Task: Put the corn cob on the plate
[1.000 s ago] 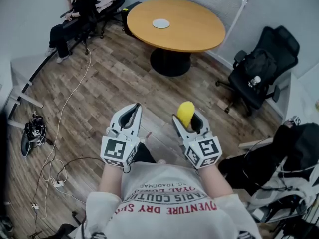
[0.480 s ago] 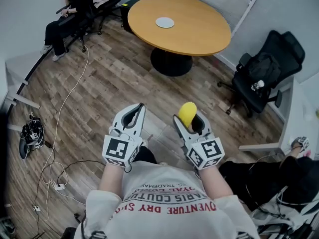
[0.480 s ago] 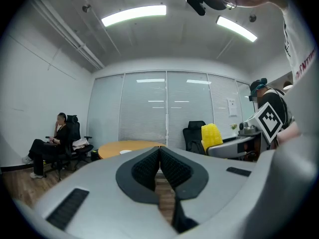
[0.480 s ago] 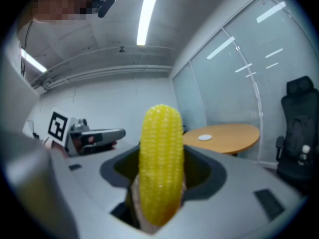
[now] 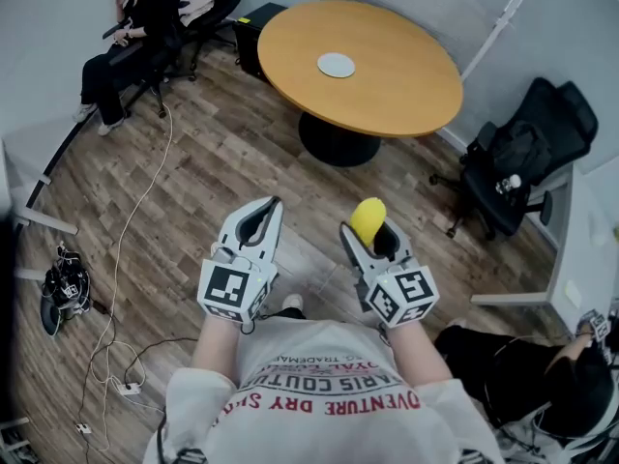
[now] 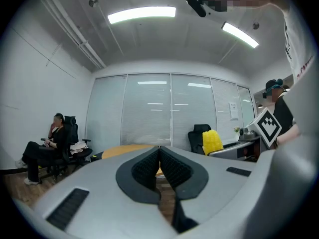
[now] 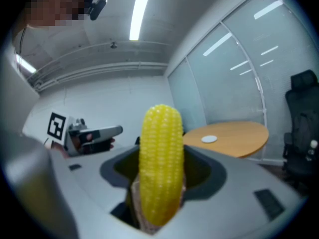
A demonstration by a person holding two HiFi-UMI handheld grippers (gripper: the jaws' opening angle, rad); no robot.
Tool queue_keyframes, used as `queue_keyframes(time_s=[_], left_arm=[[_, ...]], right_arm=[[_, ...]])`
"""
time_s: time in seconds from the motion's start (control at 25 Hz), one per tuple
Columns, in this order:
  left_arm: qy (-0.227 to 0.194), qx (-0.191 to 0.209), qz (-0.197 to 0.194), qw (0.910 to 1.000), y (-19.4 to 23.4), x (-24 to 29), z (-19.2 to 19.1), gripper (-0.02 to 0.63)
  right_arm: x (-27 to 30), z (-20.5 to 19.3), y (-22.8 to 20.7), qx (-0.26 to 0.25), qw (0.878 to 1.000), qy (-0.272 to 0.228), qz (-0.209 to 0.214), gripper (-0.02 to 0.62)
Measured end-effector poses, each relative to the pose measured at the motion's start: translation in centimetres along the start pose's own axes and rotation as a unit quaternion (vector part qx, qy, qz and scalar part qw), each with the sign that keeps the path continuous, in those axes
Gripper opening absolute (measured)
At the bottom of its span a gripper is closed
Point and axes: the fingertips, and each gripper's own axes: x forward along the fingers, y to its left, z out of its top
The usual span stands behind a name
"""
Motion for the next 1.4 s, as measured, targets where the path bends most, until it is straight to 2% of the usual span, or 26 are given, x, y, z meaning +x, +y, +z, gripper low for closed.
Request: queue_keyframes(time_s=[0.32,0.72,0.92,1.12,1.4], left_arm=[[0.008,-0.019,0.015,0.9997,6.3,1.2,-0.7,0.035],[0.034,-0.012,0.049,0.9982,11.6,7.1,-2.5,0.035],[0.027,0.013,0.060,0.9978,14.5,12.8,-0.5,0.035],[0.018,-0.007,0.081,0.9965,17.8,20.0,0.4,0.035],[0.009,-0.005,0.066,0.9978,18.9,30.4,1.0,0.035]], right_arm=[[6.0,0.8,0.6,-0.001,1.000,0.008,0.003,0.270],[14.7,0.7,-3.4,0.009,0.999,0.032,0.038,0.270],[20.8,3.7,-7.2,0.011,0.998,0.021,0.057,0.270],[25.7,7.0,-12.6,0.005,0.998,0.015,0.065,0.270],[30.2,10.6,-20.9,-0.001,0.999,0.009,0.053,0.270]])
